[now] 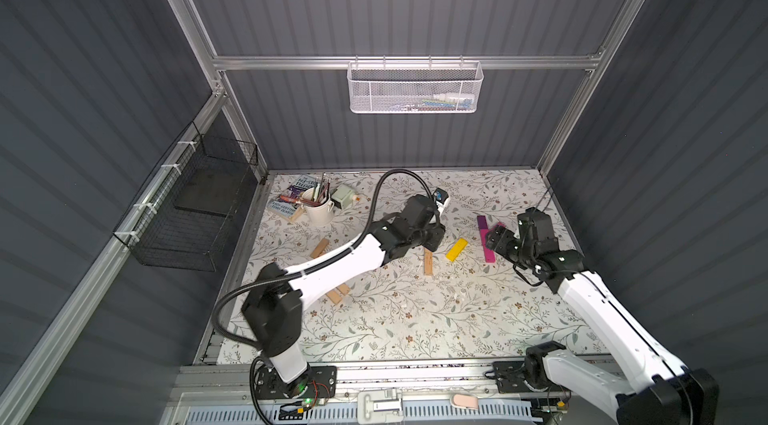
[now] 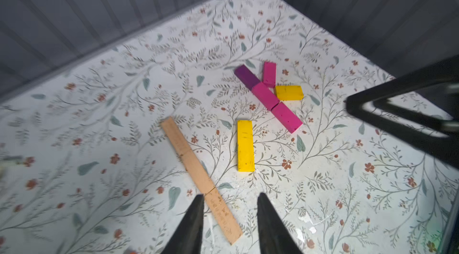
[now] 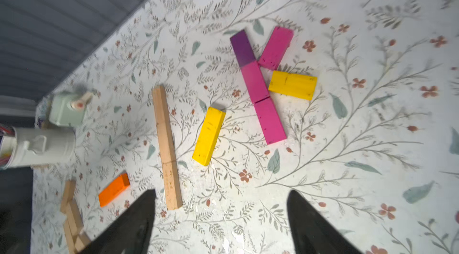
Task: Assemble the letter k with building blocks
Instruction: Place the building block at the center of the board, then assemble the building block at the center of the board.
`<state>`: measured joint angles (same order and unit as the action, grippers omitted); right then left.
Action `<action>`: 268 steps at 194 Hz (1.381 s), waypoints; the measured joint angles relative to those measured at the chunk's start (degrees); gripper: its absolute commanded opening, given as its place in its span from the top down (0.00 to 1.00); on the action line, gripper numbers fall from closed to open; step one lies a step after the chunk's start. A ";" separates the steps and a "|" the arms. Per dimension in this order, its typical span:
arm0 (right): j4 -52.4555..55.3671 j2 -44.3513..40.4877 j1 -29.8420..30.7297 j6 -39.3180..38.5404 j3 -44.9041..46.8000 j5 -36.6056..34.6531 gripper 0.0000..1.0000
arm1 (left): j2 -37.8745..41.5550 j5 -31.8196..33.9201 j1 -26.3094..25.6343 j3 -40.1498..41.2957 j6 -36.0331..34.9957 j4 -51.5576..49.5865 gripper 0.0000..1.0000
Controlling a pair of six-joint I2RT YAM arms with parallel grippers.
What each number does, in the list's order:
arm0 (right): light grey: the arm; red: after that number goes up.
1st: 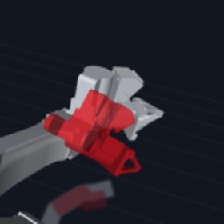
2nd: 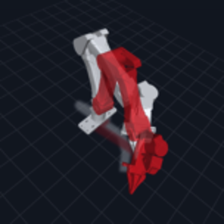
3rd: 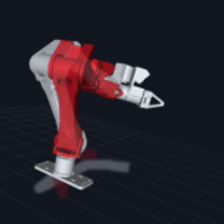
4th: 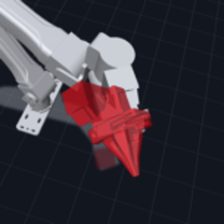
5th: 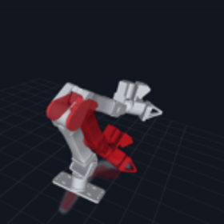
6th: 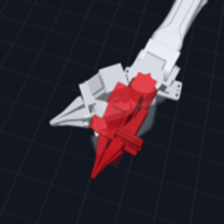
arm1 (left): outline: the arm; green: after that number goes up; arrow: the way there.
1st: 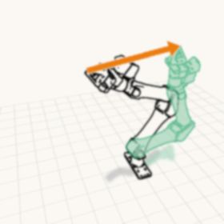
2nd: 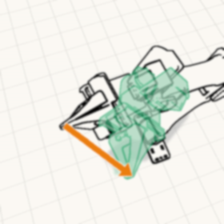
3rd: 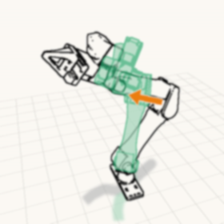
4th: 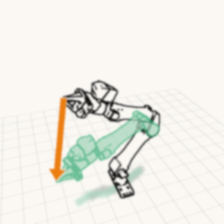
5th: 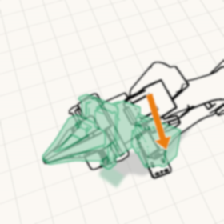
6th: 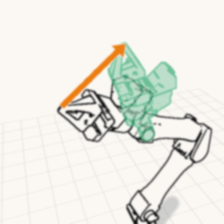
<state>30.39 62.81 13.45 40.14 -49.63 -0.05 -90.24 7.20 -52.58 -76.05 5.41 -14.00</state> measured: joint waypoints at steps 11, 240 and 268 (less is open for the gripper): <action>0.96 3.52 0.02 0.85 -1.64 1.57 0.37 | 5.84 0.37 0.00 4.81 -2.34 -0.09 0.56; 8.94 48.48 10.97 5.88 -26.93 -3.21 0.52 | 29.18 -1.84 1.29 25.99 -37.00 -18.67 0.15; 8.79 48.48 10.97 6.36 -26.91 -3.19 0.56 | 29.09 -1.86 1.31 25.99 -36.98 -18.86 0.15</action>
<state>39.18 111.28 24.43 46.50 -76.53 -3.25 -61.14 5.34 -51.27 -50.06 -31.57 -32.86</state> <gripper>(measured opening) 0.451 0.846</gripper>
